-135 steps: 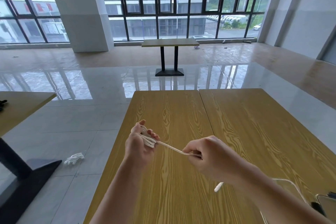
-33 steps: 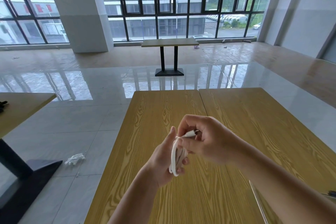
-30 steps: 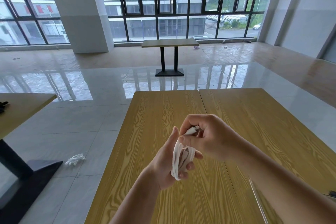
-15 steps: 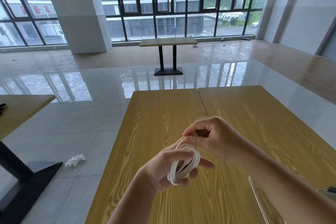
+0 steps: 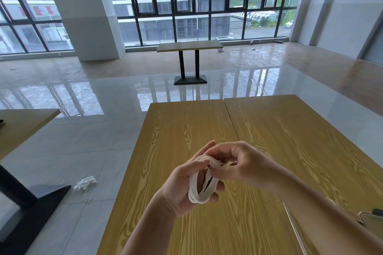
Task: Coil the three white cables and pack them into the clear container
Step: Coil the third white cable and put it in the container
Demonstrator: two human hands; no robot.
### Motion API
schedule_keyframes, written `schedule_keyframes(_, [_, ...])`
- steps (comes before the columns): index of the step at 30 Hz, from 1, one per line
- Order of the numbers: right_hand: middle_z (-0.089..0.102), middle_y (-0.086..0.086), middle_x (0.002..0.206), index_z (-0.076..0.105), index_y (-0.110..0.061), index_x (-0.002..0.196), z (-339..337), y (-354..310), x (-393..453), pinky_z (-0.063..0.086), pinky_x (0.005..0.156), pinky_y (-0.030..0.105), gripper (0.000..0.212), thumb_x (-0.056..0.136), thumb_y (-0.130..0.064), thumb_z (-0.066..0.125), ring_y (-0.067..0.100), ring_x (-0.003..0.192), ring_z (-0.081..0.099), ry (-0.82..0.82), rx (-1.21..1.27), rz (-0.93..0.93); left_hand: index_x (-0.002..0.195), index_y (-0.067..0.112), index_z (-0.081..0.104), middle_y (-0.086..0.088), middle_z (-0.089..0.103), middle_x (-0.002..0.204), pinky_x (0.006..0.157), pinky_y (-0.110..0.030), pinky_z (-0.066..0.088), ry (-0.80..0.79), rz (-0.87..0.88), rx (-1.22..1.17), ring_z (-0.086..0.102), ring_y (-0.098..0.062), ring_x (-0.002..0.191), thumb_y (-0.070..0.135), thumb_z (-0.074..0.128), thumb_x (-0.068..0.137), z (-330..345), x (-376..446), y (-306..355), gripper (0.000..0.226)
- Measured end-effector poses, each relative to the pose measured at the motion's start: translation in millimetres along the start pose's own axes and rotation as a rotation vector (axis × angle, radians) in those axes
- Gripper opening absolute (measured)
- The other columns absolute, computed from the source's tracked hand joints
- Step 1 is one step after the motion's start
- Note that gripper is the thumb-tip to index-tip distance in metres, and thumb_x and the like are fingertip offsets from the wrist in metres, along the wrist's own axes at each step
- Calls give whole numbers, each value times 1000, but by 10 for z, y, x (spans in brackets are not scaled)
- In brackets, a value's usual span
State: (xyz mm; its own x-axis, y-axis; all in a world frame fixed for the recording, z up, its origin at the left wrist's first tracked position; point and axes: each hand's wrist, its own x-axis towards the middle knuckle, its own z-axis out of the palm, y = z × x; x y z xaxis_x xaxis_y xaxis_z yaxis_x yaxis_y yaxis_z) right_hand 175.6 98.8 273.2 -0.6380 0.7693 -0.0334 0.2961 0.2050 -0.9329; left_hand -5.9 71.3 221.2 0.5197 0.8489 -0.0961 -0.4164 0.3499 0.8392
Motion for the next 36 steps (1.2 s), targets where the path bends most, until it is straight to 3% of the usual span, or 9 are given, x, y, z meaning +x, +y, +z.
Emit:
schedule_keyframes(3, [76, 4, 94, 72, -18, 103, 48, 35, 23, 61, 72, 29, 15, 90, -10, 70, 28, 81, 74, 96, -30, 8, 146, 29, 44, -13, 66, 111, 59, -34, 53, 27, -1, 0, 64, -27, 77, 25, 56, 89, 17, 1, -3, 58])
schedule_keyframes(7, [76, -1, 93, 73, -23, 101, 83, 59, 37, 62, 76, 32, 12, 93, -16, 67, 17, 84, 74, 150, -78, 22, 137, 26, 56, -16, 67, 112, 67, -38, 57, 69, -15, 61, 68, -32, 89, 32, 56, 92, 45, -20, 21, 45])
schedule_keyframes(12, [76, 6, 91, 71, -20, 100, 130, 65, 32, 63, 69, 45, 8, 95, -17, 65, 26, 80, 74, 188, -23, 84, 126, 21, 65, -22, 67, 118, 79, -50, 58, 129, -28, 93, 65, -44, 108, 31, 54, 96, 75, -60, 27, 33])
schedule_keyframes(22, [76, 9, 96, 63, -18, 106, 146, 95, 80, 56, 61, 28, 11, 96, -22, 65, 23, 77, 71, 154, 176, 144, 132, 19, 60, -23, 66, 119, 66, -43, 61, 170, 60, 0, 68, -40, 96, 24, 53, 96, 87, -105, 12, 37])
schedule_keyframes(26, [76, 3, 102, 61, -23, 110, 177, 92, 84, 60, 72, 31, 13, 97, -25, 62, 19, 89, 73, 175, 266, 163, 127, 8, 61, -23, 67, 113, 67, -43, 60, 252, 113, -34, 69, -35, 92, 25, 55, 94, 99, -63, 7, 37])
schedule_keyframes(29, [64, -16, 112, 58, -37, 108, 250, 111, 64, 58, 69, 19, 17, 94, -33, 65, 3, 98, 64, 337, -46, 157, 121, 7, 64, -22, 70, 113, 73, -46, 60, 326, 140, -65, 70, -33, 91, 20, 49, 99, 108, -30, -23, 30])
schedule_keyframes(31, [54, -24, 108, 56, -38, 104, 329, 134, 40, 51, 69, 12, 16, 92, -37, 66, -3, 98, 57, 497, -310, 63, 121, 6, 63, -21, 70, 114, 71, -44, 60, 383, 171, -96, 71, -31, 90, 16, 44, 102, 121, -7, -41, 28])
schedule_keyframes(33, [51, -23, 102, 57, -34, 94, 403, 167, 35, 44, 72, 9, 13, 89, -40, 67, -8, 94, 52, 601, -476, -48, 119, 6, 63, -21, 69, 109, 66, -37, 59, 446, 208, -121, 70, -28, 86, 14, 45, 102, 137, 24, -52, 27])
schedule_keyframes(36, [54, -17, 89, 66, -28, 90, 468, 219, 78, 36, 61, 9, 17, 90, -45, 67, -5, 75, 50, 593, -585, -68, 119, 6, 63, -17, 70, 101, 65, -32, 59, 509, 260, -127, 70, -26, 83, 14, 45, 102, 168, 65, -67, 26])
